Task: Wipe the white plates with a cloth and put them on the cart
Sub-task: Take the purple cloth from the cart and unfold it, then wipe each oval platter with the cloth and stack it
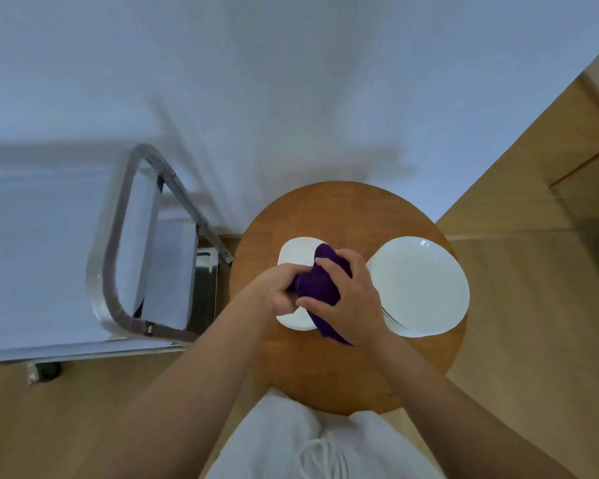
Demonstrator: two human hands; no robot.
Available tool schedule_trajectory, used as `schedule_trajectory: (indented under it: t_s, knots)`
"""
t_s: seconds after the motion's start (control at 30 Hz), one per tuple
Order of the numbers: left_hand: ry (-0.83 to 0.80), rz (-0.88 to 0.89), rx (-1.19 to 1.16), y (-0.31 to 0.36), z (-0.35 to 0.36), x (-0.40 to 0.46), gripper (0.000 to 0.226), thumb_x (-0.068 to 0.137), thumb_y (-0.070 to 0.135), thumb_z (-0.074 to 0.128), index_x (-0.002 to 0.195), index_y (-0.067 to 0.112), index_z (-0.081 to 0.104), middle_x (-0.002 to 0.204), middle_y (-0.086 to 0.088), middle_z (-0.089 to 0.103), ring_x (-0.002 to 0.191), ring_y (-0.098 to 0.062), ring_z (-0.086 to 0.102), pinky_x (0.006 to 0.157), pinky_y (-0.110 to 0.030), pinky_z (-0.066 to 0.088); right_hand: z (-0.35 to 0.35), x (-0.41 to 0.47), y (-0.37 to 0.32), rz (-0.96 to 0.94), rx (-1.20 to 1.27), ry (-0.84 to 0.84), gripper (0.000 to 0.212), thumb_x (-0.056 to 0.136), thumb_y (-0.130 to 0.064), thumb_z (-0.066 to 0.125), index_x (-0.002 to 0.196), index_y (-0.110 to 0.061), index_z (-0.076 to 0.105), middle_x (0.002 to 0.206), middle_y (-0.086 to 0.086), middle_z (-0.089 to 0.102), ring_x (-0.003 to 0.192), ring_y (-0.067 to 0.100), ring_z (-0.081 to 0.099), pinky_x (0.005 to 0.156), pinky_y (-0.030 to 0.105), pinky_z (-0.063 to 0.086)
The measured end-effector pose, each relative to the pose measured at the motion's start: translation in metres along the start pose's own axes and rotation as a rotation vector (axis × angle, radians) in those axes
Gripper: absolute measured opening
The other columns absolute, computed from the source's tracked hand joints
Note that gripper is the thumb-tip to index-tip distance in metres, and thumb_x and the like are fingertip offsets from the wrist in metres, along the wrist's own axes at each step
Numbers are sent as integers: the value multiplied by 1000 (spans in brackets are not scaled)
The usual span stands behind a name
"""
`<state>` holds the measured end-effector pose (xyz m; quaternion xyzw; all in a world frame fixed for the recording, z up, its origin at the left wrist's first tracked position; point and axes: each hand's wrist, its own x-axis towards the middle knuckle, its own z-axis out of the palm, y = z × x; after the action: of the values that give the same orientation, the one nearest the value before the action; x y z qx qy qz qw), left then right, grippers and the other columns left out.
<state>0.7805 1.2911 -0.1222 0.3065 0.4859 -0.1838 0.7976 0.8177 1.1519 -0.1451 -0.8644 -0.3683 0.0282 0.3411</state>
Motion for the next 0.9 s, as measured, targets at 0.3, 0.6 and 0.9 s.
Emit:
schedule_trajectory:
  t_s: [0.3,0.6,0.9]
  knots:
    - [61,151,212,-26,-4,31,18,96,27,51,101,17,65,102,-4,70,99,-22,62,77,-34,56,21,0,8,312,115,51,47,71,-45,71,102,-12,60,114,5,55,100,11,42,72,9,34]
    - [181,583,377,-58,19,34,33,98,41,42,127,27,44,124,4,57,104,-17,58,77,-19,54,22,40,16,923,499,35,42,84,-54,56,112,-25,42,106,-7,55,91,12,56,67,21,47]
    - [185,529,273,-46,19,38,24,101,36,41,120,24,51,116,2,63,101,-14,62,71,-19,54,35,25,11,803,572,78,75,79,-48,66,141,-33,26,135,-12,40,110,6,42,58,5,42]
